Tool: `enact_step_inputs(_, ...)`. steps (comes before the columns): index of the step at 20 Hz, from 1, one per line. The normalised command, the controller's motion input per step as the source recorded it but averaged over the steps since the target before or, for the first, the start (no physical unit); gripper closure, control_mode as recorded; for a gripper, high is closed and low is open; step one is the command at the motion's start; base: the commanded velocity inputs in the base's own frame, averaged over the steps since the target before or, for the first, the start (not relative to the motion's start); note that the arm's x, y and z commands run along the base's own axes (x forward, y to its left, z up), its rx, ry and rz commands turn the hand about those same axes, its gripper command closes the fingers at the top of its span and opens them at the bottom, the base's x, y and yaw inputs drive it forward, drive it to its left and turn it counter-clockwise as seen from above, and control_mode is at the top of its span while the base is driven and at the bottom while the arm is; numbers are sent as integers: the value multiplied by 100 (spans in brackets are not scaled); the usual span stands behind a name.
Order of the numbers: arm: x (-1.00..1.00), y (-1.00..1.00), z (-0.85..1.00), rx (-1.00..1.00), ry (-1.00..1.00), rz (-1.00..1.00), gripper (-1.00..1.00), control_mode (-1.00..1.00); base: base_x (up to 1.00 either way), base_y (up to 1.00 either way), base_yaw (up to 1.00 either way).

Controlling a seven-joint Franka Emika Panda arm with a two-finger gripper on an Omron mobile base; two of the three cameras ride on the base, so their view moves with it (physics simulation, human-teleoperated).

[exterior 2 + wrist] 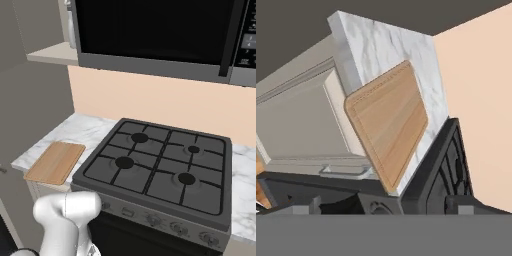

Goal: Move the cutting board and knife to the sink. Then move spray from the cabinet to the counter.

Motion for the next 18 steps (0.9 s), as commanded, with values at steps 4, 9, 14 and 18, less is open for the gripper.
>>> enact_step_inputs(4,34,16,-43,-8,0,0,-100,-100,0,0,0)
enact_step_inputs(9,36,14,-41,-6,0,0,-100,-100,0,0,0)
enact_step_inputs(14,36,5,-29,-2,-1,0,-100,-100,0,0,0)
enact_step_inputs(18,32,0,-20,0,-1,0,-100,-100,0,0,0)
